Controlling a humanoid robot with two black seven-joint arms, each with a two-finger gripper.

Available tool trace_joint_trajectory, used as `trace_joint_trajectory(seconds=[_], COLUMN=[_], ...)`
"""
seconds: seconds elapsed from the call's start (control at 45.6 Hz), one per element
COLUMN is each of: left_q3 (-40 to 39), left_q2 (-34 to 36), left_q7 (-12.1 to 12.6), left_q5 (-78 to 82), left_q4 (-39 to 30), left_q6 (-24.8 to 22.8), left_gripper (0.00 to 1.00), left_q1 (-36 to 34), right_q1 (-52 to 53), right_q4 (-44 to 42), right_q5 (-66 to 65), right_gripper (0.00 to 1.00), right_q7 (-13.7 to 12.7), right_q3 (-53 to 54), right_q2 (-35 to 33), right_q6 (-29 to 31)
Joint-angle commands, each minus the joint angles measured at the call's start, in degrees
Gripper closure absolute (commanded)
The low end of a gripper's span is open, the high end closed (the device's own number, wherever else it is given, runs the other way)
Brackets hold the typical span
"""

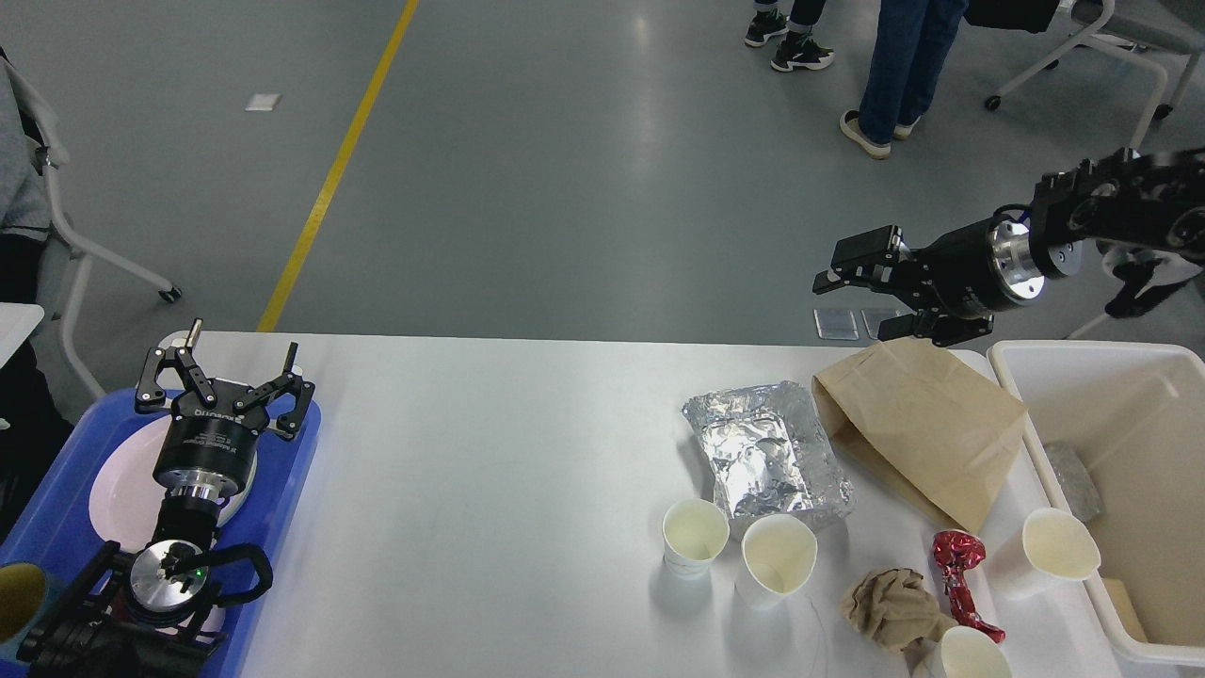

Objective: Tidy desktop
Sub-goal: 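Raise the right gripper from the bin up over the brown paper bag, then lower the right gripper toward the white paper cup beside the foil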

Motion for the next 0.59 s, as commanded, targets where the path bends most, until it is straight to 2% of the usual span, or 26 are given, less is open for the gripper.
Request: trace_joint_trajectory(seconds=[0.0, 0.066, 0.132, 0.197, 0.285, 0.373, 0.46, 0.57], left_q3=[0.0, 0.0, 0.0, 0.0, 0.0, 0.0, 0.0, 0.0], left_q2=[0.0, 0.0, 0.0, 0.0, -0.1, 0.0, 0.0, 0.0], left_q7=[0.0, -0.1, -0.1, -0.1, -0.1, -0.1, 0.0, 0.0], left_q5=[0.0, 0.0, 0.0, 0.0, 0.0, 0.0, 0.0, 0.0], left_q4=[0.0, 0.0, 0.0, 0.0, 0.0, 0.0, 0.0, 0.0], left_q6=[0.0, 0.0, 0.0, 0.0, 0.0, 0.0, 0.0, 0.0], left_gripper=[0.04, 0.04, 0.04, 0.04, 0.04, 0.04, 0.04, 0.04], left_q1=[0.0, 0.0, 0.0, 0.0, 0.0, 0.0, 0.0, 0.0], right_q1=[7.8, 12.1, 16.2, 20.4, 25.7, 30.2, 35.2, 42.0], right_q4=[2.9, 5.6, 9.6, 14.9, 22.0, 28.5, 34.5, 41.4], right_q5=[-0.3, -0.3, -0.2, -0.1, 0.1, 0.1, 0.1, 0.2], right_gripper=[0.00, 0.00, 0.00, 0.00, 0.00, 0.00, 0.00, 0.00], right_q7=[-0.8, -1.6, -4.8, -10.8, -20.3, -26.5, -29.4, -29.6], right_q3=[-6.4, -9.0, -9.9, -9.8, -9.3, -8.1, -7.8, -7.2], right_q2=[8.6, 11.6, 13.2, 13.8, 14.8, 15.0, 14.1, 10.0], right_q6=[5.3, 6.0, 6.0, 5.5, 4.5, 3.5, 3.5, 3.7])
